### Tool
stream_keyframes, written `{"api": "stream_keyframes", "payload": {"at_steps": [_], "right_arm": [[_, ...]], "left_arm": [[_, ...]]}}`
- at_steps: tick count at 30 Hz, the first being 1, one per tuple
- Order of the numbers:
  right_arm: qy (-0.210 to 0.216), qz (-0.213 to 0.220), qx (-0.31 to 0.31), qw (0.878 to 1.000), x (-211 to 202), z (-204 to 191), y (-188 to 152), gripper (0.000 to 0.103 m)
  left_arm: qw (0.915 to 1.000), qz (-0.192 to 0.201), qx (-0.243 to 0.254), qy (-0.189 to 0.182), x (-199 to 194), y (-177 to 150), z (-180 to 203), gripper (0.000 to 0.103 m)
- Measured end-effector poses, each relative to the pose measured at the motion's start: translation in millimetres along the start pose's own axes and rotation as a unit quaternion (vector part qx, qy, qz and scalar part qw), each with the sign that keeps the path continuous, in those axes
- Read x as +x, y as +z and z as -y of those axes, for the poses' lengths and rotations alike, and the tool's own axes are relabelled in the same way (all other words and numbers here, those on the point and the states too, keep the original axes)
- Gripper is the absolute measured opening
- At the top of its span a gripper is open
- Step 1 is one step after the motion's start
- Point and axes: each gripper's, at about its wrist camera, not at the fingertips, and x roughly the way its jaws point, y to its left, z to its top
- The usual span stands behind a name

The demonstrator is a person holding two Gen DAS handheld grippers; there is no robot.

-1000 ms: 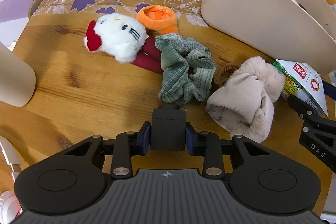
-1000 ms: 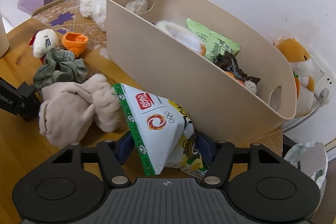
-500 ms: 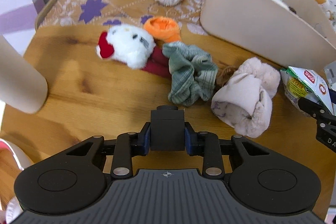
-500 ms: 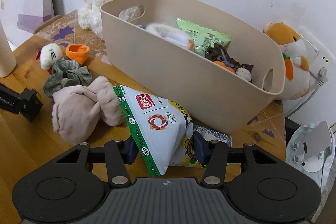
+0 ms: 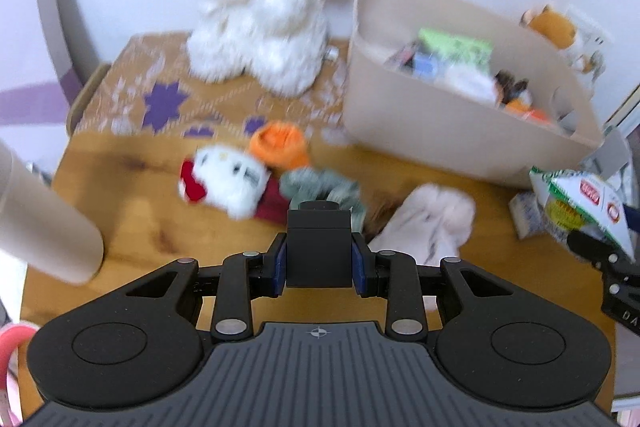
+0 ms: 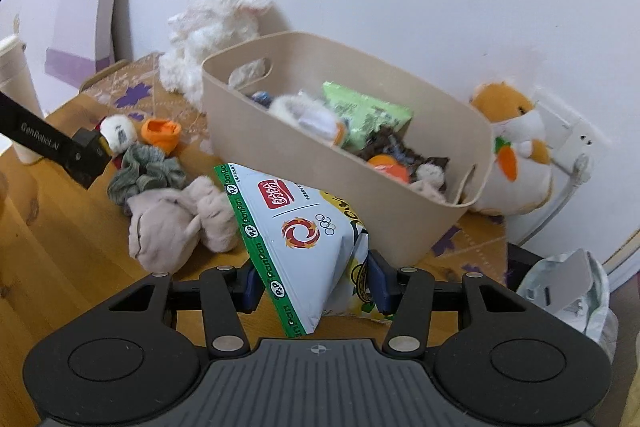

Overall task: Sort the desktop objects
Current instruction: 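Carry both items into the beige basket and open both tools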

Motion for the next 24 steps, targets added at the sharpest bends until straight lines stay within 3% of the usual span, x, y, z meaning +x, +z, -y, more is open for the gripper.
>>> {"api": "stream_keyframes", "payload": {"at_steps": [11,17,24], "right_arm": [[-0.013,0.048,0.024,0.999,-28.8,26.8,26.6,0.047],[-0.014,0.078,0.029,0.996,-44.8,39.0,48.4,0.046],[-0.043,0.099,0.039,0.993,-35.4,61.3,82.9,0.045]], "left_arm": [[0.9968,0.075,0.025,-0.015,-32.7,60.4,23.8,0.032],[0.9939,0.099,0.041,-0.029,-41.4,87.8,41.0,0.032],[0.9898,0.119,0.067,-0.04,-36.5,118.5,68.5,0.032]]}}
